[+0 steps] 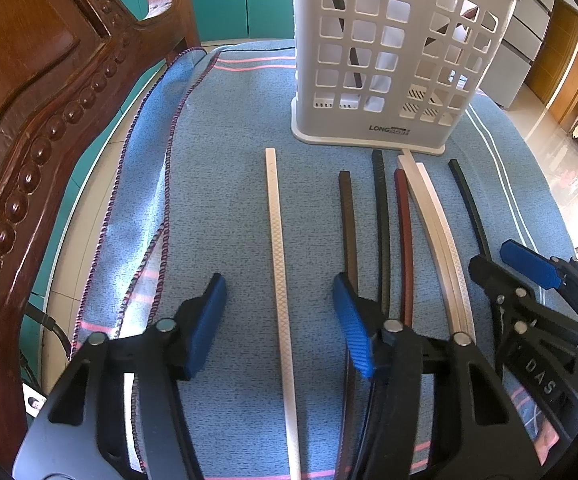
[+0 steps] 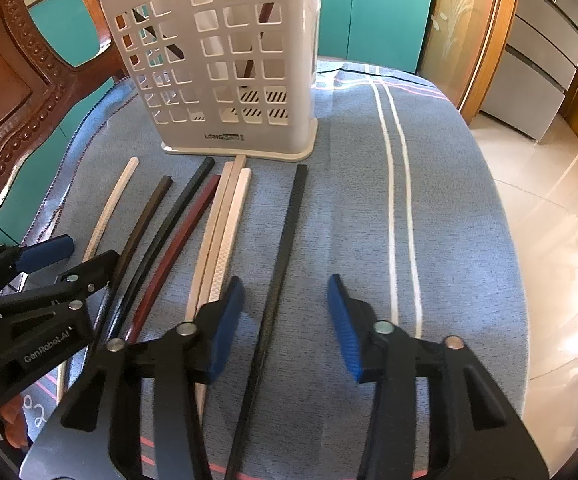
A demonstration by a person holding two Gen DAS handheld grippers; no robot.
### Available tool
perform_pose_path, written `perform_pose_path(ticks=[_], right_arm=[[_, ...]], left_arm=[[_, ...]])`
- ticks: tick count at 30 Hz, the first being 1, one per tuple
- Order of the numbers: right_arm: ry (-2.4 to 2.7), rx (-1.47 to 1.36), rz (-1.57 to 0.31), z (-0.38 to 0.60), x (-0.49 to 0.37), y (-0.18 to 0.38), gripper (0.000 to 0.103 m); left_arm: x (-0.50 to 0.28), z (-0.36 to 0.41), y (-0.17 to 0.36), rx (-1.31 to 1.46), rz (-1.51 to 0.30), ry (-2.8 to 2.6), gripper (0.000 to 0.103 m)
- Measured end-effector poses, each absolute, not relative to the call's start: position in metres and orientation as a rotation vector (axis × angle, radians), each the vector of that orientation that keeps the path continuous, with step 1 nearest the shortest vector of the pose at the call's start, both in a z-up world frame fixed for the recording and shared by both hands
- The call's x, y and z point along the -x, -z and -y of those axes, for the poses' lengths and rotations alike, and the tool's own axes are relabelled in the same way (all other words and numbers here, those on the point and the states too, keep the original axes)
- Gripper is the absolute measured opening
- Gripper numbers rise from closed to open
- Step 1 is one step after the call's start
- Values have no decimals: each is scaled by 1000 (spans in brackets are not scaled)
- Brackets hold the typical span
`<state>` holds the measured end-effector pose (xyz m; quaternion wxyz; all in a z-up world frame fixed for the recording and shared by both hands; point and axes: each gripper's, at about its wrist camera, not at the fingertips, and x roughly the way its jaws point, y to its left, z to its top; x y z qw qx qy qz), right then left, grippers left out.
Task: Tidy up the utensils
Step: 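Close the left tool on the white strip while the right tool closes on the black strip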
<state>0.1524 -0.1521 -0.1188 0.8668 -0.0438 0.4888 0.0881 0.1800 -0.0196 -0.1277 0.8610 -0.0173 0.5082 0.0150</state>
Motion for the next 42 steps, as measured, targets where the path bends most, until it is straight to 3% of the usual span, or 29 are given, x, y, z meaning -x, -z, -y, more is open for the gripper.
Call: perform_pose_path(ticks=[7, 12, 38, 42], right_arm=[[-210, 62, -1028, 157, -153, 117, 18], [-226, 52, -1028, 156, -153, 116, 11], [-228, 24, -1013, 164, -152, 105, 9], [-205, 4, -1020, 169, -155, 107, 25]], left_arm=[[-184, 4, 126, 71, -1064, -58, 18], [-183, -3, 126, 85, -1061, -60, 9], [-168, -38, 107, 231, -1060, 19, 9], [-173, -23, 113, 197, -1066, 8, 18]])
